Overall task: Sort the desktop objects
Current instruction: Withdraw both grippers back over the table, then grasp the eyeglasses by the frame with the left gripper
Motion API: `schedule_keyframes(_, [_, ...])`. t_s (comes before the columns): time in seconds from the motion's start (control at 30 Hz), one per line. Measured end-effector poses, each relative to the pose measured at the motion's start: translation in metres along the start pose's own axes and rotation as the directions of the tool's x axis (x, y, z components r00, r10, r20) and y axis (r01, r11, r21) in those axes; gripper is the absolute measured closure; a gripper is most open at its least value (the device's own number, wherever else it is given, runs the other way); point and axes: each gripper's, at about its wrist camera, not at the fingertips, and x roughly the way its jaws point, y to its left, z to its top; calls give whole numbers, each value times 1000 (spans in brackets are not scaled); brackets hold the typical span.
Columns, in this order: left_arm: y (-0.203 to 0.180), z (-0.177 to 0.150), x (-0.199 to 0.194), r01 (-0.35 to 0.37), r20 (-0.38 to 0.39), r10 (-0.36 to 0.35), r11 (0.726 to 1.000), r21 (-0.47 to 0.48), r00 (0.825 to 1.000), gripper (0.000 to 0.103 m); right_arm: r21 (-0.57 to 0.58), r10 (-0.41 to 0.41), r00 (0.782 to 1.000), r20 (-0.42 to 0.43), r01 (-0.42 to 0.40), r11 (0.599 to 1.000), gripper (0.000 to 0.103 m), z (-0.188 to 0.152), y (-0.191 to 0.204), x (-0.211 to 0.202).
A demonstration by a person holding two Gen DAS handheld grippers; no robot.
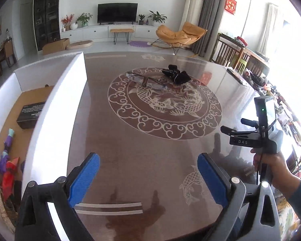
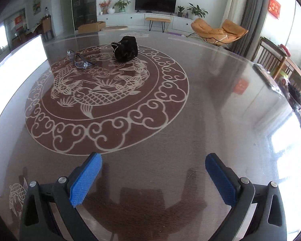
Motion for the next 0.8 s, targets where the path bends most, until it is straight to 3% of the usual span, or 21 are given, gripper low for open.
schedule_keyframes(0.23, [-27,19,77,-99,-83,97,995,-13,992,4,35,57,998,-24,-56,998,0,1,0,14])
schedule_keyframes(0.33, [-21,57,95,-98,-53,93,990,-104,994,4,33,52,998,-23,-51,998,0,2,5,15])
schedule_keyframes(0.47, [-4,128,128,-121,-4,124,963,-241,992,4,33,52,998,-23,-52,998,0,2,5,15])
schedule_keyframes(0.63, [5,177,185,-219,-32,219,936,-276,975,4,33,53,998,-23,-52,998,0,2,5,16])
schedule_keyframes(0.8, [15,181,236,-298,-120,276,922,-247,954,5,33,53,998,-22,-52,998,0,2,5,16])
